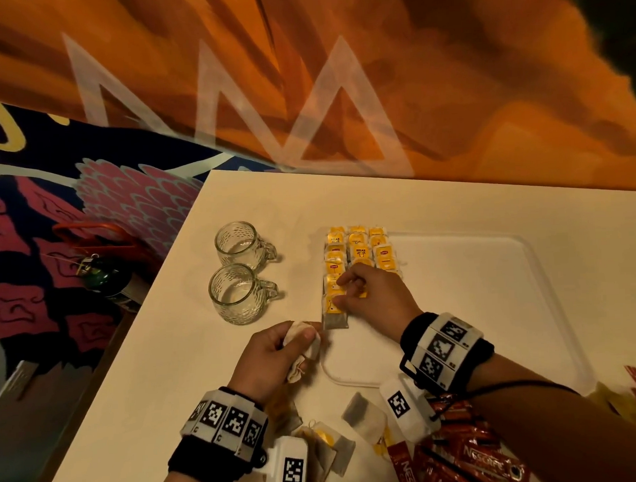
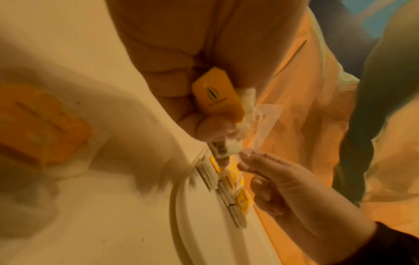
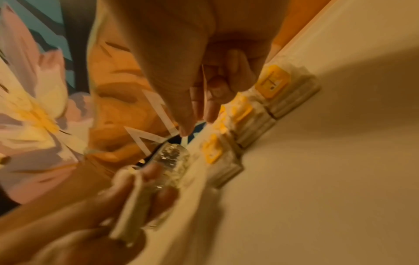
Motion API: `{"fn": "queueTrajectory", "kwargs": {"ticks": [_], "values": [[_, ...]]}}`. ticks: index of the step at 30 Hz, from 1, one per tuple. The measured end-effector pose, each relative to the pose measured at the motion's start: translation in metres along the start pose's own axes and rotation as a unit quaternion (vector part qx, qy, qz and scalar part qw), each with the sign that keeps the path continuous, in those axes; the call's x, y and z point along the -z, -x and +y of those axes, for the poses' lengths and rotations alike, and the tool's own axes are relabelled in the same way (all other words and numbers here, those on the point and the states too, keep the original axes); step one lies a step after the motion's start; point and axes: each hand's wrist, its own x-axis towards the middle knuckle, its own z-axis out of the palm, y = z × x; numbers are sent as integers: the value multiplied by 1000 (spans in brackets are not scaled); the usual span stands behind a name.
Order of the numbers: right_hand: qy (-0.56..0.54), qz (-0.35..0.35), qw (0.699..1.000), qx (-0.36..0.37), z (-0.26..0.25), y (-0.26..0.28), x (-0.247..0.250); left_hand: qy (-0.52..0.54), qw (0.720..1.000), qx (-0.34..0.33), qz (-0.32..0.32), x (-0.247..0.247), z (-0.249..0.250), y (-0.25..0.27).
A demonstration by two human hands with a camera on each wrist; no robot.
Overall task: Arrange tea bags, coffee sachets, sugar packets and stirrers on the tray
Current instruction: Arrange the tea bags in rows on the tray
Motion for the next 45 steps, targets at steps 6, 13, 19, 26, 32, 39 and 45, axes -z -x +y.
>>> {"fn": "queueTrajectory", "kwargs": {"ticks": [6,13,19,26,32,39,45], "values": [[-93,-64,993,44,-15,32,9,-8,1000,-14,17,-11,4,-2],[-74,-72,994,30,8,69,14,-51,994,46,-87,-28,9,6],[-96,-54,994,-2,18,61,32,36,987,101,-117,-45,14,11],[47,-28,992,113,4,52,37,13,995,89,-35,-53,34,-7],[162,-7,975,153,0,48,34,-24,995,83,-54,-53,42,-5],[-133,-15,991,-15,7,46,42,-115,992,-10,-58,-49,36,2],[-189,-37,981,-34,14,50,41,-148,987,-53,-37,-48,22,-5]]}}
